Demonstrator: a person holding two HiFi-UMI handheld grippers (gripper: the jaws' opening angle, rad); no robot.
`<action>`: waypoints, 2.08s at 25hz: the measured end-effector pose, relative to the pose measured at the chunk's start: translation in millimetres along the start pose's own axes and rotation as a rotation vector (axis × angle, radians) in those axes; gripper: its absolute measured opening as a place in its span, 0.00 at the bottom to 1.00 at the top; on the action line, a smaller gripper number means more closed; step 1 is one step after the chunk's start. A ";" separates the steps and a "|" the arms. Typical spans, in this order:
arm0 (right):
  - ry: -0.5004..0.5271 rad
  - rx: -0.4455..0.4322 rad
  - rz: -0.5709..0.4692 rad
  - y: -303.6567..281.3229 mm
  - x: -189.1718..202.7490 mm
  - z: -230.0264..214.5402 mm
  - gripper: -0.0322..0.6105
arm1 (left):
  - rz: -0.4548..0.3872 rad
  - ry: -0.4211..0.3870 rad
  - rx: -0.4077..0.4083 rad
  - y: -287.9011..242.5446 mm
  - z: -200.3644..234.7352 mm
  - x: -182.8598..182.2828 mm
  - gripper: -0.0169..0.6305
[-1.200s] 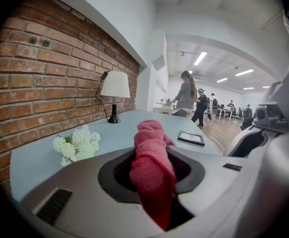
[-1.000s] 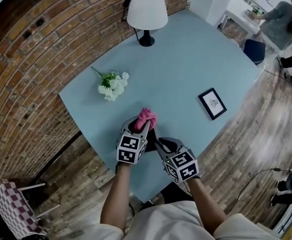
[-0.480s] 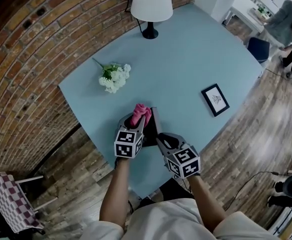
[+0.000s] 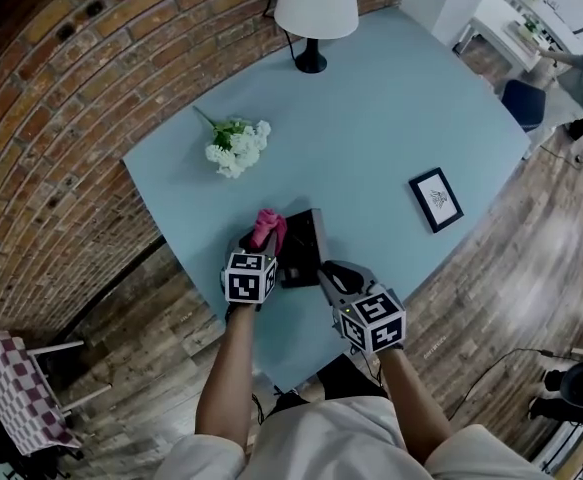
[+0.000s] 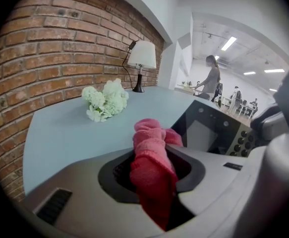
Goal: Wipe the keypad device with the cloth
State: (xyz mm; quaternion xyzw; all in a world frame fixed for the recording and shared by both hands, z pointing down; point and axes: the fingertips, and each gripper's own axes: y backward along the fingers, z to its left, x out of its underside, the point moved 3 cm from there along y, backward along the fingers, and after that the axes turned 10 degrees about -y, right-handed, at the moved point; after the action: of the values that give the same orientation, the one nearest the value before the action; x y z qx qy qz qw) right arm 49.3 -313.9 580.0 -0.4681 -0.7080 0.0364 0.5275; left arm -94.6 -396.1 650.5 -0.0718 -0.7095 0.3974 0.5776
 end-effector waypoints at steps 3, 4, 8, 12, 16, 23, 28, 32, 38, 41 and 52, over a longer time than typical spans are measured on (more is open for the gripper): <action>-0.014 -0.002 -0.008 -0.9 -0.3 -0.3 0.19 | 0.046 -0.025 -0.021 -1.4 6.9 9.0 0.24; -0.015 -0.002 -0.008 -1.0 -0.4 -0.2 0.19 | 0.051 -0.029 -0.025 -0.5 8.9 10.3 0.24; -0.029 -0.012 -0.011 3.4 1.8 -0.6 0.19 | -0.055 0.029 -0.015 18.4 10.8 -3.4 0.23; -0.088 -0.021 -0.048 13.9 5.7 -4.3 0.19 | -0.231 0.089 0.069 49.5 -7.4 -43.5 0.22; -0.113 -0.020 -0.061 16.4 9.9 -5.8 0.20 | -0.335 0.131 0.181 64.0 -41.4 -75.0 0.22; -0.128 -0.016 -0.073 16.4 11.0 -4.7 0.20 | -0.267 -0.002 0.219 41.6 -86.3 -70.7 0.23; -0.130 -0.011 -0.079 16.8 10.8 -6.4 0.20 | -0.269 -0.046 0.189 39.3 -87.4 -66.2 0.24; -0.126 -0.010 -0.074 17.2 11.0 -5.0 0.20 | -0.249 -0.008 0.167 40.0 -78.9 -50.6 0.24; -0.130 -0.009 -0.081 18.0 10.5 -5.3 0.20 | -0.193 0.048 0.138 35.8 -59.0 -18.5 0.25; -0.132 -0.010 -0.083 17.8 11.1 -5.9 0.20 | -0.160 0.080 0.125 33.4 -49.3 -2.7 0.25; -0.126 0.000 -0.080 17.8 10.7 -5.3 0.20 | 0.021 0.023 0.015 30.1 -25.1 39.8 0.25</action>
State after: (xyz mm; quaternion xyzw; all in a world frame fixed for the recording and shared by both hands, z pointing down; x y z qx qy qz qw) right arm 64.6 -298.9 580.3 -0.4364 -0.7578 0.0447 0.4829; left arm -96.1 -341.4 661.9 -0.0794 -0.6991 0.4078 0.5820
